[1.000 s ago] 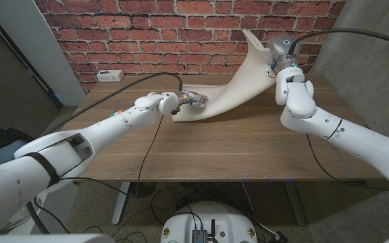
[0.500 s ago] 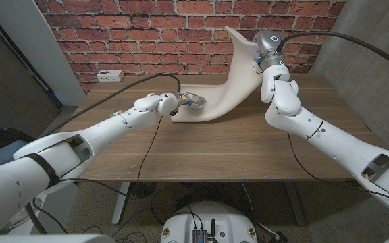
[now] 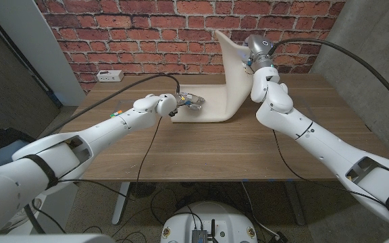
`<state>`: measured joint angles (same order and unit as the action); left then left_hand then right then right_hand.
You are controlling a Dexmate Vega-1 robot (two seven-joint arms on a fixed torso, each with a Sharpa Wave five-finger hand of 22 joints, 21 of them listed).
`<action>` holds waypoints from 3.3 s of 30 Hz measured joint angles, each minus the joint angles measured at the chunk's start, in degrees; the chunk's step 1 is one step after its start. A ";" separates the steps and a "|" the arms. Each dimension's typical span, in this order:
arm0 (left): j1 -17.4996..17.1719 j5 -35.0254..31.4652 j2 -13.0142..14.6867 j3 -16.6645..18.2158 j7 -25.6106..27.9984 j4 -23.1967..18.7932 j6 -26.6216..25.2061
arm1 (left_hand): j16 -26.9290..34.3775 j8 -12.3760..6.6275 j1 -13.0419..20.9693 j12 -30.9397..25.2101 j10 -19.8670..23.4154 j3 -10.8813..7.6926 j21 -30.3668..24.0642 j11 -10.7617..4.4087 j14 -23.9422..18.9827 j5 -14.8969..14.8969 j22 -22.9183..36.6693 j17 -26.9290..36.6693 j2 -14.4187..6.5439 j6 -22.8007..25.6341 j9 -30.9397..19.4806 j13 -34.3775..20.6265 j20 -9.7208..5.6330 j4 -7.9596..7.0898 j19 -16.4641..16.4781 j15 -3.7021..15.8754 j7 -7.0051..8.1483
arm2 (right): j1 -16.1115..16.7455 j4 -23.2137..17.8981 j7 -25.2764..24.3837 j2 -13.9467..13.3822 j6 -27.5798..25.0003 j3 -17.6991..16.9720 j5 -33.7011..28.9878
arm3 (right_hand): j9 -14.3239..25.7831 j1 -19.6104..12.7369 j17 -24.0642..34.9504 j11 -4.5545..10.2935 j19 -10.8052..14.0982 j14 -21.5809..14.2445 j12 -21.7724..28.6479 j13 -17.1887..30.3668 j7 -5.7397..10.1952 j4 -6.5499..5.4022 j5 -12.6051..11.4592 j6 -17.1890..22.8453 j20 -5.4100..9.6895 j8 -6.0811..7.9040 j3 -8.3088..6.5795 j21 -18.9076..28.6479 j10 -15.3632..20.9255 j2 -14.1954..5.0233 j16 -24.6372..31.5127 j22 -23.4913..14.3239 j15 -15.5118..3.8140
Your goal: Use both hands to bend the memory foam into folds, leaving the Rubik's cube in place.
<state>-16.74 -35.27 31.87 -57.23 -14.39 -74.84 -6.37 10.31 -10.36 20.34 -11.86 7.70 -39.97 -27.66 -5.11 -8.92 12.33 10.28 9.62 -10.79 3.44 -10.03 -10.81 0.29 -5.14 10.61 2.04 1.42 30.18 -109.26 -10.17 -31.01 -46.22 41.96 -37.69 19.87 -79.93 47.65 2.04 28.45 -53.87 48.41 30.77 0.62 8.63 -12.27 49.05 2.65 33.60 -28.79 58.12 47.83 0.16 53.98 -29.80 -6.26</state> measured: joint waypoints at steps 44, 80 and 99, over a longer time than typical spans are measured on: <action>-0.66 0.56 0.65 0.44 0.74 -0.15 0.04 | -0.16 0.00 0.27 0.21 -0.31 -0.71 0.46 0.31 0.21 -0.38 -0.04 -0.01 0.27 -0.31 0.00 0.03 0.00 0.24 0.01 0.21 -0.32 | 5.50 14.08 -10.29 12.72 19.58 -13.90 50.22 | -2.35 0.14 0.90 -0.32 0.32 -1.73 0.13 -0.29 -0.51 0.62 1.20 2.13 0.32 -2.37 0.18 1.36 -0.35 0.14 -3.41 2.73 -1.13; -2.70 0.74 1.77 1.54 1.18 -2.49 -0.56 | -0.16 0.00 0.27 0.21 -0.31 -1.03 1.11 0.31 0.21 -0.38 0.01 -0.02 0.27 -1.01 0.00 0.00 0.01 -0.08 0.00 0.21 -0.39 | 6.24 18.31 -11.81 15.83 32.45 -8.39 61.74 | 0.27 -0.26 1.29 -0.41 2.17 -2.11 2.41 2.02 -0.41 -0.91 -3.73 1.17 0.11 -3.41 0.72 1.42 -2.53 0.51 -5.22 3.79 -1.75; -3.40 1.28 2.50 2.13 1.67 -2.45 -0.12 | -0.16 0.00 0.27 0.21 -0.31 -1.50 0.89 0.31 0.42 -0.68 -0.04 -0.03 0.27 -1.01 0.00 0.00 0.00 -0.08 -0.02 0.00 -0.39 | 4.00 22.16 -8.22 17.77 30.89 -6.51 65.96 | 1.02 -0.26 0.62 -0.42 2.37 -2.11 2.46 2.07 -0.41 -1.26 -4.70 1.18 0.31 -3.29 0.37 0.91 -2.53 0.51 -5.30 3.75 -1.75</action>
<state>-20.14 -33.99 34.37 -55.10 -12.71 -77.29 -6.48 10.15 -10.37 20.61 -11.65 7.40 -41.47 -26.77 -4.80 -8.49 11.65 10.24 9.59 -10.51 2.43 -10.03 -10.81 0.28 -5.21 10.59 2.04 1.03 34.18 -87.10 -18.39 -13.24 -15.32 35.46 28.27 20.89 -80.19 48.27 1.63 30.83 -55.98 50.87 32.84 0.21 7.37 -16.98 50.23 2.97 30.31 -28.42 59.03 45.31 0.68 48.68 -26.04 -8.01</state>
